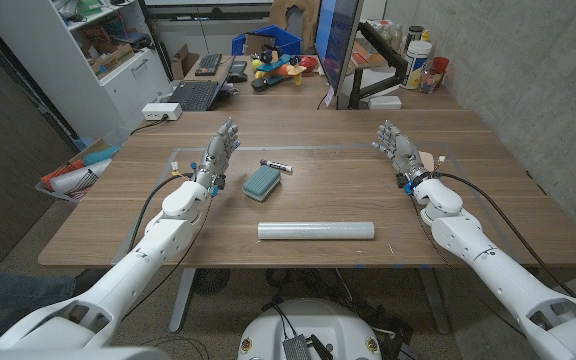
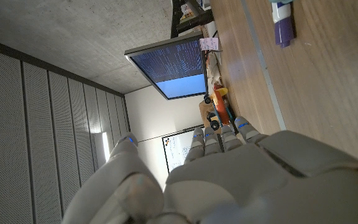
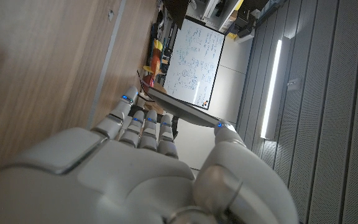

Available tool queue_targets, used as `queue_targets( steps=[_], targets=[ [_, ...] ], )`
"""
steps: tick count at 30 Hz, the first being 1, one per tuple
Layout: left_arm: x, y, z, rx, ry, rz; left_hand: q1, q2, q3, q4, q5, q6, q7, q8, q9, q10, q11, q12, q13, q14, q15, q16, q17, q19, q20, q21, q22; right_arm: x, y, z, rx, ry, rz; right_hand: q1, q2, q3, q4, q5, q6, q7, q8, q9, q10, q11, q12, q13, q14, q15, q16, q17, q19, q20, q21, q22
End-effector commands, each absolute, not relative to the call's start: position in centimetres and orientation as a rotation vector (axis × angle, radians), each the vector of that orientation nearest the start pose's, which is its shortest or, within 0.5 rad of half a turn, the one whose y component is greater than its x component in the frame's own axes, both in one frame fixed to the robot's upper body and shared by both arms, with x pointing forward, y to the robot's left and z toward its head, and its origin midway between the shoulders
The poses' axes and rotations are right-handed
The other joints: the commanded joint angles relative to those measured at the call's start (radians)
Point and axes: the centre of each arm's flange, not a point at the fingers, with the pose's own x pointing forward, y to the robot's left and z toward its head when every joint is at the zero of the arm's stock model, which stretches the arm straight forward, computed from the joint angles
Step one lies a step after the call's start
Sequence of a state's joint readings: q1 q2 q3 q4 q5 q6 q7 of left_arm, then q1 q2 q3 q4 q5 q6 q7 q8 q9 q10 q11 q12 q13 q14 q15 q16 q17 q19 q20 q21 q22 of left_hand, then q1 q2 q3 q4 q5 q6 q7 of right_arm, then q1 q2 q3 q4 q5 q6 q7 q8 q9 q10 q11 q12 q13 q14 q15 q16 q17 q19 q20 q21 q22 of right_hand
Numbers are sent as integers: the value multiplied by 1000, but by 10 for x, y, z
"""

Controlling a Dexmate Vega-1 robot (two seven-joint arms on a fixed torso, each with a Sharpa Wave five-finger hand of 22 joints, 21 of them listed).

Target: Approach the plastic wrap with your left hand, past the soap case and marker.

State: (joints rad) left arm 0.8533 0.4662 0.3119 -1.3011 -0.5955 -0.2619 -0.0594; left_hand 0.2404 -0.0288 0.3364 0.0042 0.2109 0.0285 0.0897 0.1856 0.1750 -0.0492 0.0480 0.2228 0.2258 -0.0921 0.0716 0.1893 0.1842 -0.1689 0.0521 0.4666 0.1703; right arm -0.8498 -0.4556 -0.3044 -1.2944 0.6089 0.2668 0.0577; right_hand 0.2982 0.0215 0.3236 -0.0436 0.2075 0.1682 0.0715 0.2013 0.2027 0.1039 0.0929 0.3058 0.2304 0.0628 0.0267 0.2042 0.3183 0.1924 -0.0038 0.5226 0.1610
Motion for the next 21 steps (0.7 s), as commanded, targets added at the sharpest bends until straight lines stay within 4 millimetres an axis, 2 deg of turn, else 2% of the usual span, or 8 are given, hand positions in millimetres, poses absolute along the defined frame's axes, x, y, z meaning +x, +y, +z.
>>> queue_targets(
  steps=[1,21],
  targets=[
    [653,291,-29,-41,-582,-201,11,2,6,-2,6,1,7,6,5,-8,-3,5,3,-12,-2,6,4,-29,1,5,2,659,-287,-28,48,-582,215,8,-1,8,1,6,11,0,5,2,8,0,0,1,8,0,8,1,8,2,3,4],
    [640,288,-22,-32,-626,-240,15,9,8,-6,5,7,4,7,5,-2,-5,5,-3,-3,-3,8,2,-26,10,-6,2,659,-287,-28,48,-586,214,4,1,7,0,6,15,-4,4,-2,15,-2,-8,-7,9,-1,8,-7,13,3,-8,4]
  ],
)
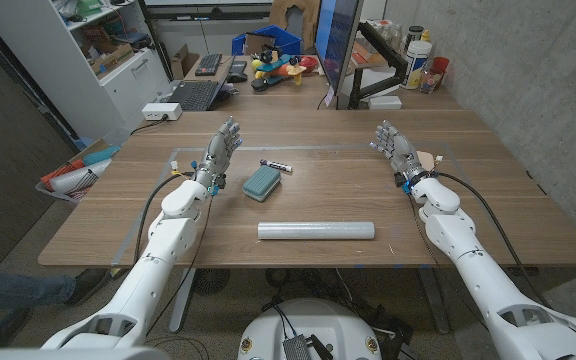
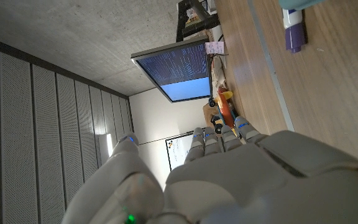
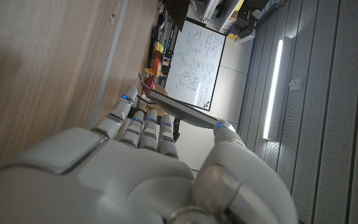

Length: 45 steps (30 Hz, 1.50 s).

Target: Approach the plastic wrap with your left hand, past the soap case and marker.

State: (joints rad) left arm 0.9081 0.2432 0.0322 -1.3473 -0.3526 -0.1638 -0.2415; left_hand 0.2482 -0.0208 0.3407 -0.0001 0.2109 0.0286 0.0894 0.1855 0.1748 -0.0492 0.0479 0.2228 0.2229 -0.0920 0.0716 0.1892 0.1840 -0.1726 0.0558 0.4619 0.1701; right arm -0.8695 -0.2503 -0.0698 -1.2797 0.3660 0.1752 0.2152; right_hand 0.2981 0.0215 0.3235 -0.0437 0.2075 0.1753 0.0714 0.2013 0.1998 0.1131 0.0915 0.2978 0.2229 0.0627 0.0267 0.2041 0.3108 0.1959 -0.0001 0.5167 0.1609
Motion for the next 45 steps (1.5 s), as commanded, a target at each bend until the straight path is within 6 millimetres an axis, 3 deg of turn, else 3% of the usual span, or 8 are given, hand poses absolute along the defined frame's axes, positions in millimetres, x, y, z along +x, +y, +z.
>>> queue_targets(
  steps=[1,45],
  targets=[
    [639,287,-22,-30,-628,-241,8,1,4,-2,5,8,5,7,5,-2,-6,5,0,-3,-3,9,2,-24,8,-3,2,659,-287,-28,48,-585,214,4,1,7,0,6,8,-4,4,1,5,0,-1,1,9,-1,8,0,9,-1,-2,4],
    [603,261,-11,68,-716,-299,28,17,12,-19,0,18,3,9,5,6,-3,2,-10,4,0,8,0,-34,17,-32,3,663,-294,-29,108,-596,218,-4,7,6,-3,7,15,-11,4,-5,17,-1,-17,-12,14,-2,9,-15,15,-1,-26,5]
  ],
)
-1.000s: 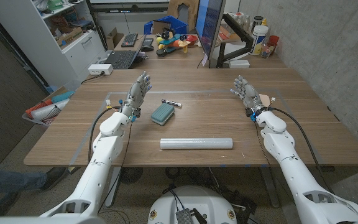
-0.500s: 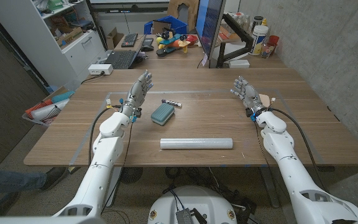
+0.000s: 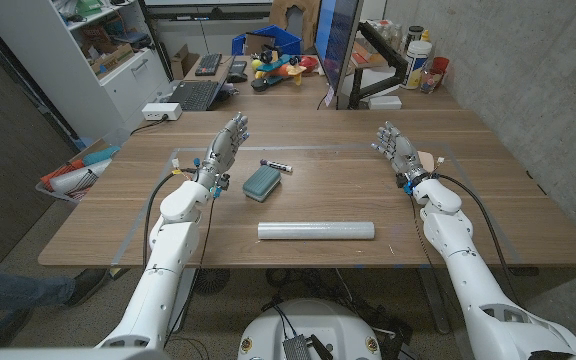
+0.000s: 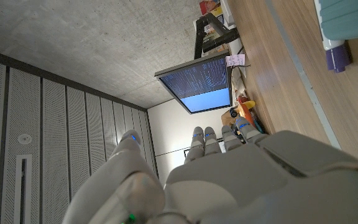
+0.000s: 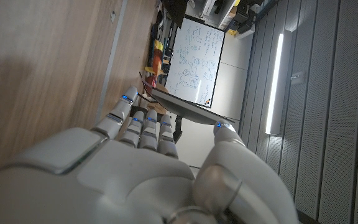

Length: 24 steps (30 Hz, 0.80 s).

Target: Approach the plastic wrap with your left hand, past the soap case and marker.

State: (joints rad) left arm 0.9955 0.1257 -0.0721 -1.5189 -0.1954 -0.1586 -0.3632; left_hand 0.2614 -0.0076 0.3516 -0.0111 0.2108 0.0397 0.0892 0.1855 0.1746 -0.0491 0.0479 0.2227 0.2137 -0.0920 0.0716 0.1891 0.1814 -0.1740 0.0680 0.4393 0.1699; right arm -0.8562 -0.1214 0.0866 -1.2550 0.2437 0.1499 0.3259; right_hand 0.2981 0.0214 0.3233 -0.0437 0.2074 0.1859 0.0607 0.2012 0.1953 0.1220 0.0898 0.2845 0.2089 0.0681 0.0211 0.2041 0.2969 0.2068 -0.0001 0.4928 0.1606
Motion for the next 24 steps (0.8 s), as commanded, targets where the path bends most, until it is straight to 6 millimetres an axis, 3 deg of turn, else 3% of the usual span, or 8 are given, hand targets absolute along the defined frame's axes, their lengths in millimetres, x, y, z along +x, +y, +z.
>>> queue_targets(
  steps=[1,24],
  targets=[
    [603,261,-12,67,-716,-300,16,4,2,-8,0,7,3,9,6,6,-3,2,-1,4,0,8,2,-33,5,-10,3,663,-294,-29,108,-597,217,-4,7,6,-2,7,5,-1,4,0,8,1,-4,2,9,3,9,-2,5,0,-3,5],
    [591,252,-13,104,-755,-327,36,19,12,-23,-6,14,3,10,6,9,-6,1,-6,5,-1,6,1,-31,8,-23,4,665,-295,-25,111,-601,214,-9,8,4,-3,6,8,-1,3,-2,14,0,-11,-2,11,2,9,-9,5,2,-16,5]
  ],
)
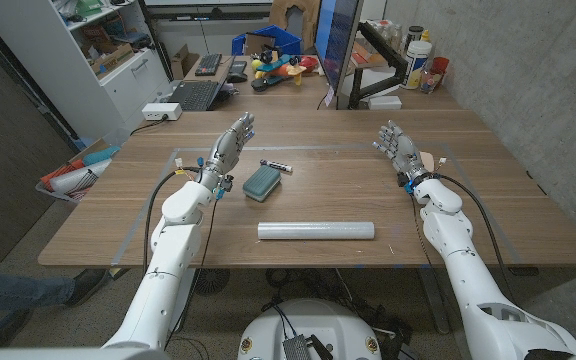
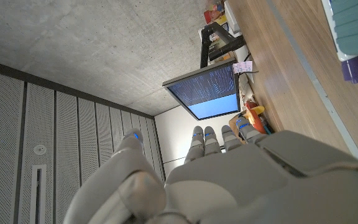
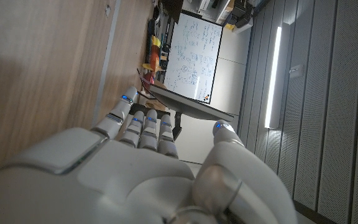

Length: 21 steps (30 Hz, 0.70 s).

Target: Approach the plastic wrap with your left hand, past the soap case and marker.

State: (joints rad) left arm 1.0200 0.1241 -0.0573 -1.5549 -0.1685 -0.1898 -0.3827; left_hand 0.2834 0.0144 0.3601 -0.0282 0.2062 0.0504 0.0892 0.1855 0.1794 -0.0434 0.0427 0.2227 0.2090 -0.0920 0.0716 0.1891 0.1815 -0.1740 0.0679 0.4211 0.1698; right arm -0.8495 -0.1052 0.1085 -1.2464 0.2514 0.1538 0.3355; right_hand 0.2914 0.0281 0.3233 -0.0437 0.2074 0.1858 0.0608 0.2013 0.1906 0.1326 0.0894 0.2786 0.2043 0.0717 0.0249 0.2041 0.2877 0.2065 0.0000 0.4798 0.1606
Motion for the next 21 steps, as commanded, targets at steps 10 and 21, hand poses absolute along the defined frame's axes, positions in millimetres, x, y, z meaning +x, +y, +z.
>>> queue_targets(
  steps=[10,21],
  targets=[
    [584,250,-11,144,-777,-305,21,1,7,-11,-4,6,2,10,1,3,-4,0,-2,6,-2,6,1,-31,10,-11,4,667,-293,-25,116,-602,216,-4,2,4,-4,6,9,-1,3,2,4,2,-10,1,8,-2,9,-3,6,3,-8,5],
    [580,248,-10,169,-793,-300,29,3,9,-19,-7,13,-2,11,1,4,-3,-1,-4,6,-3,5,0,-30,12,-17,4,667,-293,-24,115,-606,214,-5,2,3,-5,7,10,-2,2,2,6,1,-13,0,7,0,8,-6,9,3,-13,6]
  ],
)
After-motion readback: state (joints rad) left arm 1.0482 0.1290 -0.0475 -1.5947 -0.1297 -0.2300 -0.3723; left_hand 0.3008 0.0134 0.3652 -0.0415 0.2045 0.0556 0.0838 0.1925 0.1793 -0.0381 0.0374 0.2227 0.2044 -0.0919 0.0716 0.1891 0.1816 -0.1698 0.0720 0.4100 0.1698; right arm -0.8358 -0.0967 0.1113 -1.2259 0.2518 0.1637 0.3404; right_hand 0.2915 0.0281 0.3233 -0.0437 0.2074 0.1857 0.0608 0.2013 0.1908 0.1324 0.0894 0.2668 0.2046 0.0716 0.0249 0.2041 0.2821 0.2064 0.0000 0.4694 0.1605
